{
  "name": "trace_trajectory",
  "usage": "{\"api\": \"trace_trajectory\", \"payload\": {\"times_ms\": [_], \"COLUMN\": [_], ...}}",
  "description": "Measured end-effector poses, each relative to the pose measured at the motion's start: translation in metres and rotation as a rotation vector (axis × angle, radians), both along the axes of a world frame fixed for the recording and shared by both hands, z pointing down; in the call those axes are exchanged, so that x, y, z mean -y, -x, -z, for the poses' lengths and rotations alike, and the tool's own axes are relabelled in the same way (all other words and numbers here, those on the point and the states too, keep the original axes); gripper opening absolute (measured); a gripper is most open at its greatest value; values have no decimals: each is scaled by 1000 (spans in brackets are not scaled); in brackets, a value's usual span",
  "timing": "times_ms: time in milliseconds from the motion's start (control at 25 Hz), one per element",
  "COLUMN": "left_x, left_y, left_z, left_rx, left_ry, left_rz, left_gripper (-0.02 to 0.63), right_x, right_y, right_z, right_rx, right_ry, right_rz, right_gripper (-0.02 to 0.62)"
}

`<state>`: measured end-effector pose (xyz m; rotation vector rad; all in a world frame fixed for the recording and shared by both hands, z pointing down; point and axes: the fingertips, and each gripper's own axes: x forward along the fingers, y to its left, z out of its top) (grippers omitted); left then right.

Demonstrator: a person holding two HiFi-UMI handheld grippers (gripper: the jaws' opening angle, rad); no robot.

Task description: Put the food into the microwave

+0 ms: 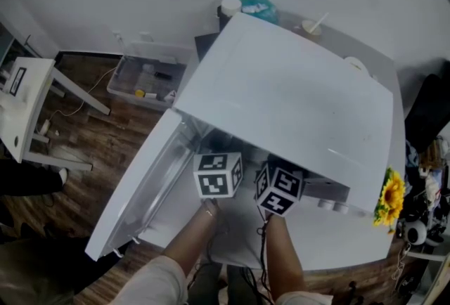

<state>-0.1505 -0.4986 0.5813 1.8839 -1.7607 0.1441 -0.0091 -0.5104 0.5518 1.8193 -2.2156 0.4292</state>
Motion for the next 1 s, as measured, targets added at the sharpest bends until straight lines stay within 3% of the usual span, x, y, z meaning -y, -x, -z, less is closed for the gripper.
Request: {"api": "trace_trajectory", "payload": {"times_ms": [200, 320, 400, 720, 1000], "left_x": [-22, -45, -61, -118, -162], "left_y": [-3, -8, -13, -28, -40], "left_z": [23, 42, 55, 87, 113], "left_rx": [60, 76, 74, 79, 75], "left_ry": [-54, -104, -124, -134, -122], "left_rz": [5, 0, -1, -4, -14], "left_gripper": [117, 115, 87, 17, 11], "right_x": [-19, -38, -53, -103, -149], "right_y": [8, 14, 16, 1, -12], "right_z": [15, 30, 39, 65, 89], "right_rx": [5, 6, 15, 54, 52], "right_ry": [-20, -40, -47, -36, -22], "right_rz": [48, 92, 121, 154, 197], "right_gripper": [66, 33, 28, 23, 23]}}
